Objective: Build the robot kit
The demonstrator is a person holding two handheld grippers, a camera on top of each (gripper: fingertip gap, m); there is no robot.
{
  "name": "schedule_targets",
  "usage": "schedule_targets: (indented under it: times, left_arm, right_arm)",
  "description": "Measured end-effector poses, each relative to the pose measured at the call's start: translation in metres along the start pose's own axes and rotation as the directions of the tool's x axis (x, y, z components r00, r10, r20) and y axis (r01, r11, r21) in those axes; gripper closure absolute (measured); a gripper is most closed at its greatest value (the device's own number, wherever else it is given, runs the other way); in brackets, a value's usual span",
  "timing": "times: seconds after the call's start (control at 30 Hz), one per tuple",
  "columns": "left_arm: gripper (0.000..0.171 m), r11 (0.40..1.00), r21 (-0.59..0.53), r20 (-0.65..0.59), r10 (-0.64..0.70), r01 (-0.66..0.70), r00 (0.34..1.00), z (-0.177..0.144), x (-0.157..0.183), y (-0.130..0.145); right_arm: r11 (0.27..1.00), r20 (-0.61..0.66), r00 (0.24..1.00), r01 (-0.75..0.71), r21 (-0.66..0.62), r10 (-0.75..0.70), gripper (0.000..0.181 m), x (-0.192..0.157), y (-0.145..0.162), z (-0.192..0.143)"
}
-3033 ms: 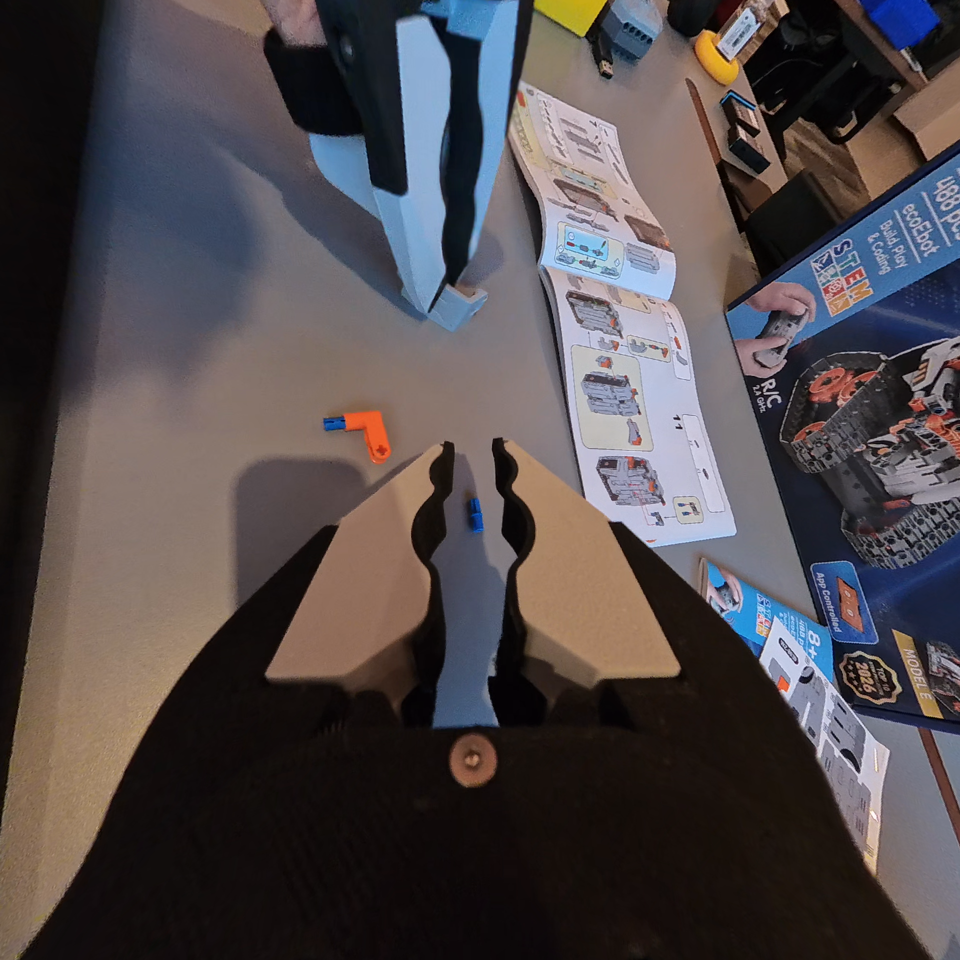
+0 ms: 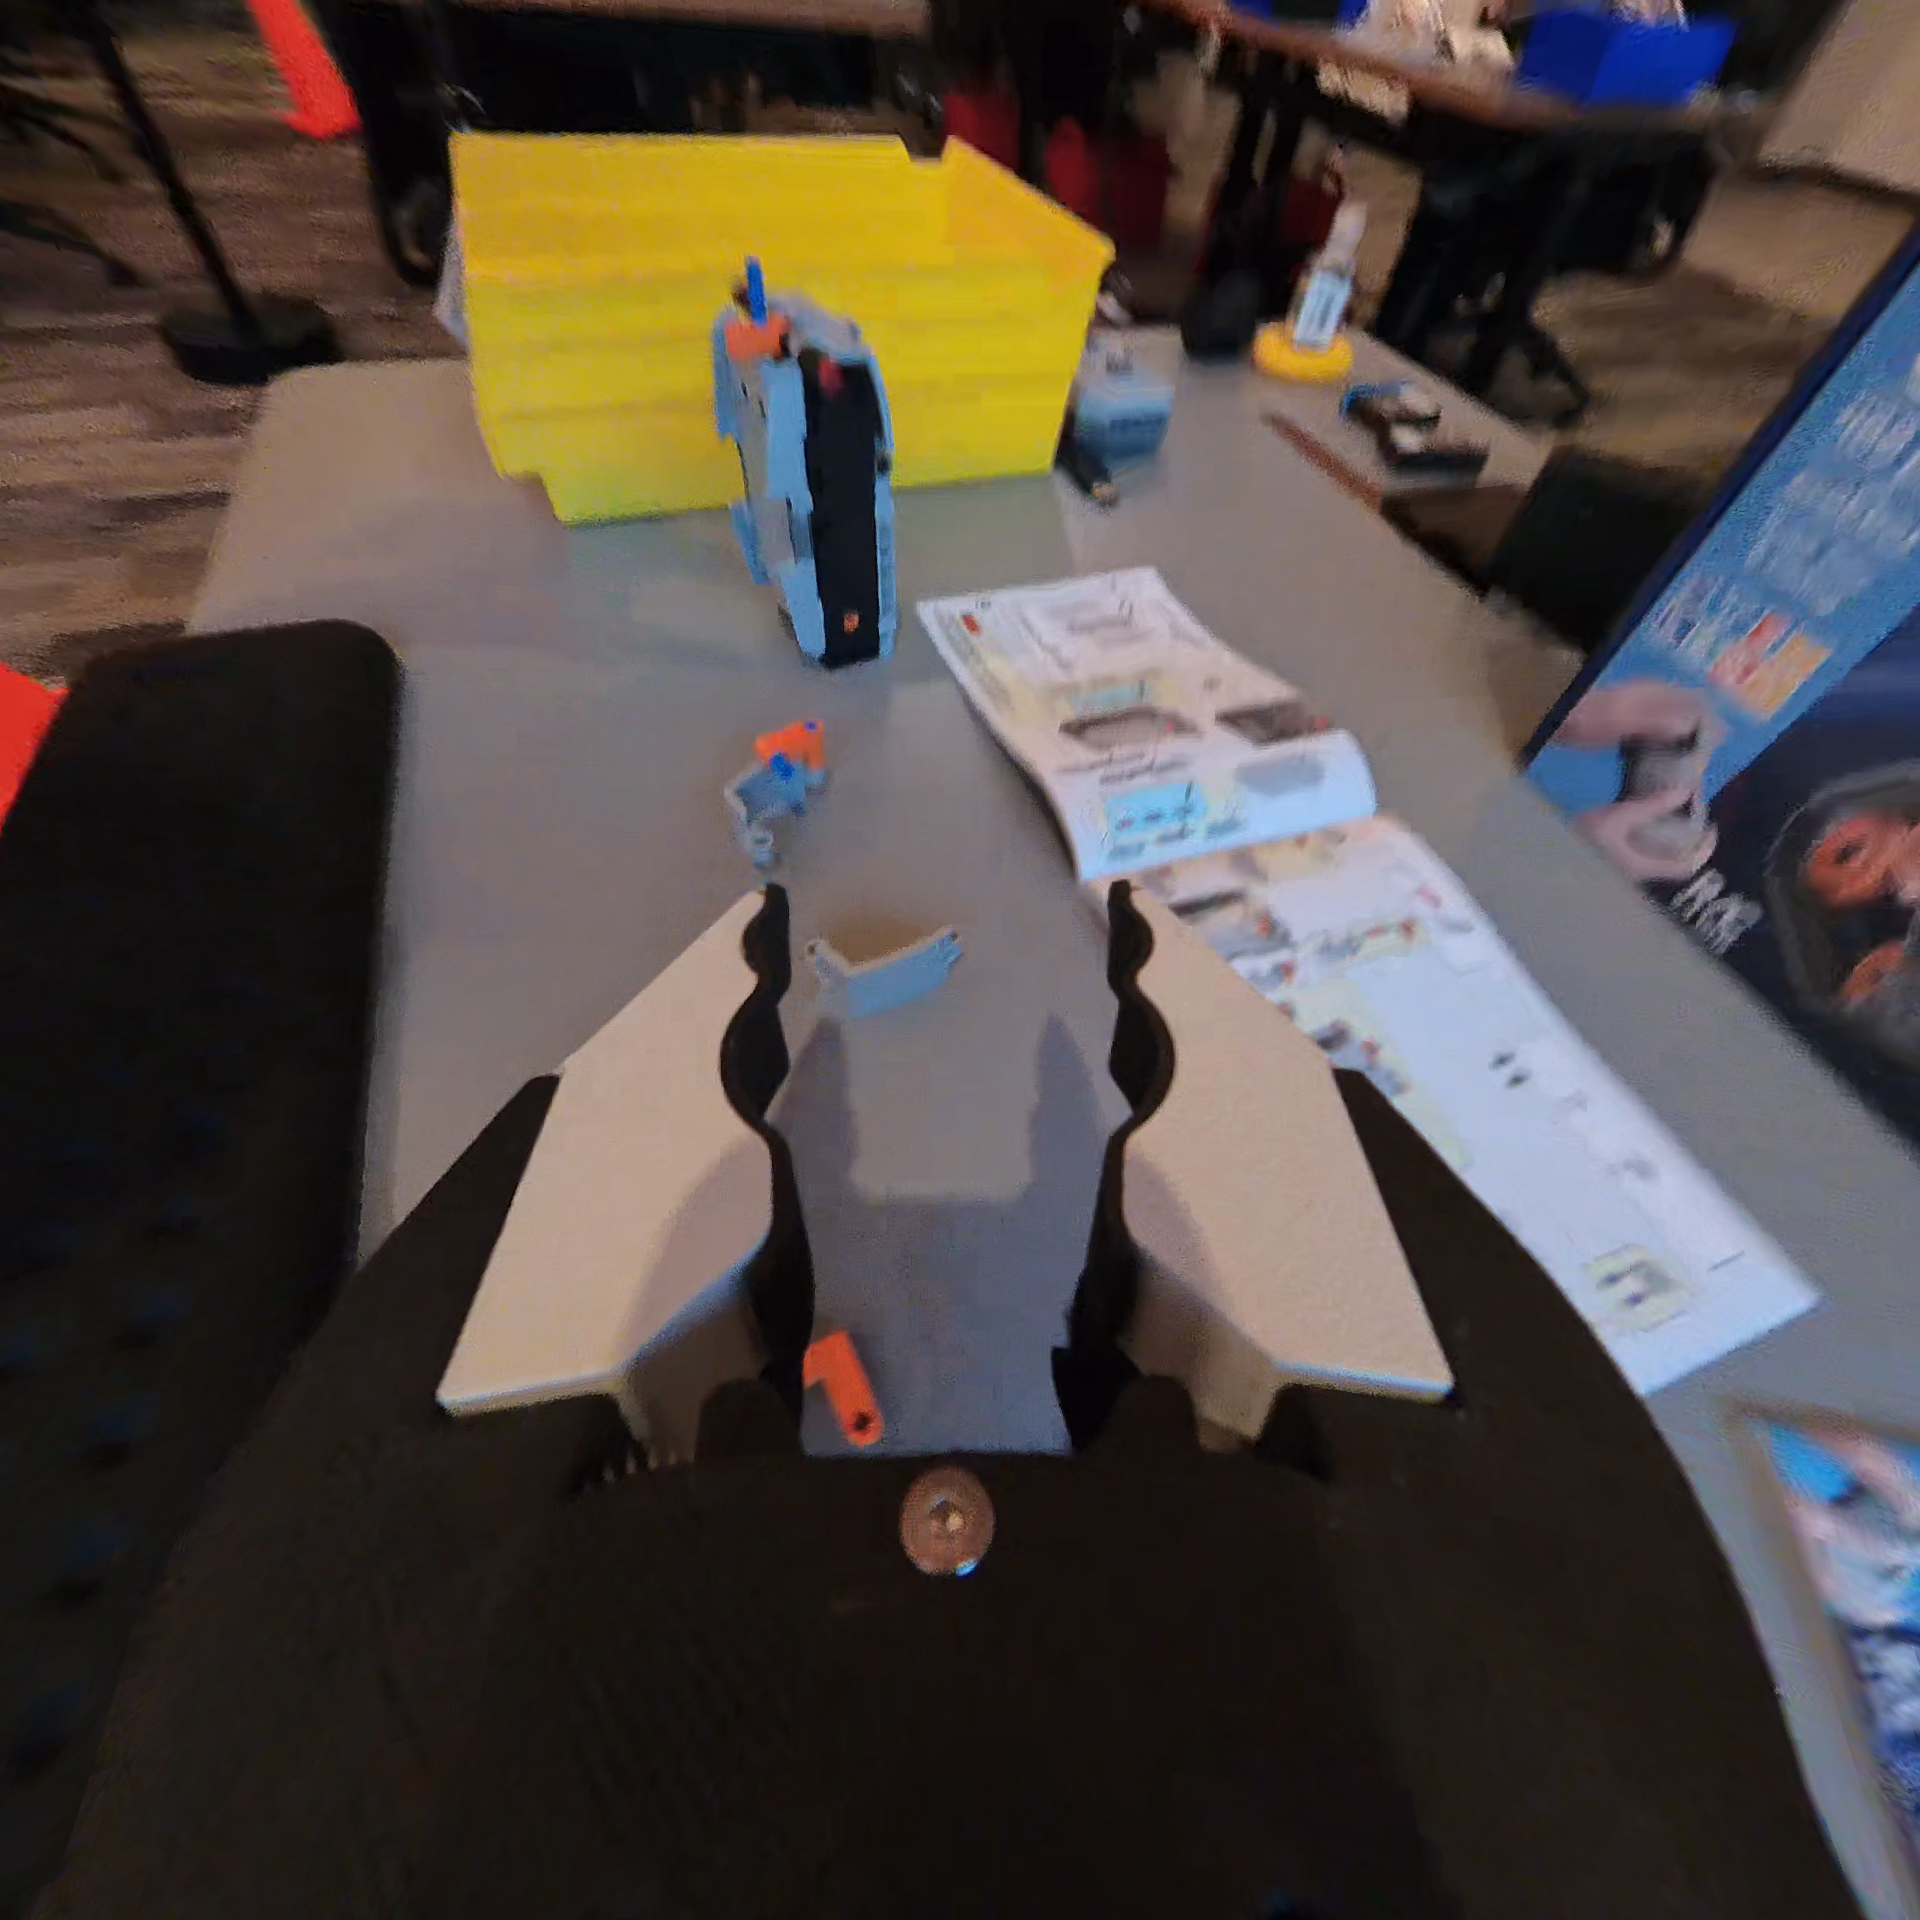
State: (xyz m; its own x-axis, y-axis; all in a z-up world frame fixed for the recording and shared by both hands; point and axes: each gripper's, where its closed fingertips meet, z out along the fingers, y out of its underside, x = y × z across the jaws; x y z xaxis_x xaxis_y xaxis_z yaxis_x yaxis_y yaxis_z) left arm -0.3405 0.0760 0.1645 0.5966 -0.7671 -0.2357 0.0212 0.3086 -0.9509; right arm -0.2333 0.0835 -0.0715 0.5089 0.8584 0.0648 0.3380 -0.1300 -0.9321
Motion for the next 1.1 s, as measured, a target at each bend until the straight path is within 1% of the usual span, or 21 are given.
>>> schedule_targets:
  times: [0.03,0.1,0.17,0.27,0.33,0.4,0.43,0.47,0.53,0.6,0.63,0.77,0.83,0.93,0.97,1.03,1.1]
  left_arm:
    - [0.131,1.0,0.024,-0.018,0.002,-0.002,1.0,0.009,-0.001,-0.012]
    - [0.131,0.999,0.044,-0.021,0.029,-0.029,0.999,0.026,-0.006,-0.027]
    - [0.131,0.998,0.039,0.027,0.051,-0.052,0.998,0.04,-0.022,-0.035]
    - [0.131,0.998,0.062,0.076,0.011,-0.016,0.997,0.052,-0.045,-0.039]
    - [0.132,0.996,0.083,0.105,-0.023,0.014,0.994,0.053,-0.058,-0.034]
    - [0.138,0.988,0.153,0.159,-0.006,-0.019,0.987,0.046,-0.069,-0.033]
    - [0.143,0.981,0.187,0.195,0.004,-0.041,0.981,0.041,-0.077,-0.035]
    - [0.146,0.979,0.201,0.219,-0.008,-0.037,0.976,0.038,-0.085,-0.037]
    - [0.141,0.982,0.187,0.224,-0.081,0.039,0.971,0.037,-0.095,-0.035]
    - [0.138,0.98,0.143,0.267,-0.173,0.138,0.948,0.035,-0.11,-0.024]
    - [0.136,0.978,0.125,0.279,-0.194,0.165,0.941,0.034,-0.114,-0.02]
    - [0.138,0.979,0.059,0.304,-0.204,0.195,0.931,0.029,-0.121,-0.01]
    - [0.138,0.975,0.04,0.31,-0.221,0.22,0.925,0.026,-0.124,-0.006]
    - [0.138,0.957,0.022,0.293,-0.283,0.29,0.913,0.024,-0.124,0.0]
    - [0.138,0.95,0.023,0.289,-0.305,0.312,0.907,0.024,-0.124,0.0]
    - [0.139,0.937,0.035,0.28,-0.342,0.347,0.897,0.022,-0.121,-0.002]
    - [0.14,0.932,0.046,0.262,-0.36,0.36,0.896,0.021,-0.117,-0.007]
  right_arm:
    - [0.999,-0.022,0.999,-0.035,-0.011,0.035,0.12,-0.006,0.009,0.005]
    - [0.995,-0.012,0.996,-0.087,-0.051,0.086,0.121,-0.021,0.024,0.015]
    - [0.987,-0.018,0.993,-0.122,-0.106,0.12,0.122,-0.027,0.032,0.023]
    - [0.983,-0.062,0.989,-0.137,-0.12,0.131,0.125,-0.026,0.035,0.033]
    - [0.98,-0.11,0.986,-0.138,-0.142,0.123,0.127,-0.022,0.038,0.035]
    - [0.98,-0.107,0.987,-0.135,-0.144,0.121,0.127,-0.026,0.038,0.038]
    - [0.978,-0.104,0.987,-0.139,-0.154,0.124,0.127,-0.027,0.04,0.04]
    - [0.975,-0.103,0.987,-0.142,-0.17,0.126,0.127,-0.027,0.043,0.042]
    - [0.973,-0.102,0.989,-0.126,-0.192,0.107,0.128,-0.026,0.045,0.044]
    - [0.976,-0.108,0.99,-0.11,-0.188,0.091,0.13,-0.025,0.044,0.043]
    - [0.977,-0.11,0.99,-0.11,-0.181,0.091,0.131,-0.025,0.043,0.042]
    - [0.978,-0.135,0.987,-0.113,-0.174,0.09,0.133,-0.017,0.042,0.035]
    - [0.982,-0.153,0.984,-0.118,-0.15,0.095,0.135,-0.009,0.04,0.029]
    - [0.988,-0.195,0.976,-0.123,-0.098,0.102,0.14,0.008,0.035,0.017]
    - [0.991,-0.18,0.978,-0.121,-0.053,0.11,0.142,0.009,0.029,0.012]
    - [0.989,-0.154,0.979,-0.126,0.076,0.137,0.147,0.013,0.009,0.002]
    - [0.981,-0.178,0.973,-0.12,0.15,0.146,0.15,0.022,-0.002,-0.009]
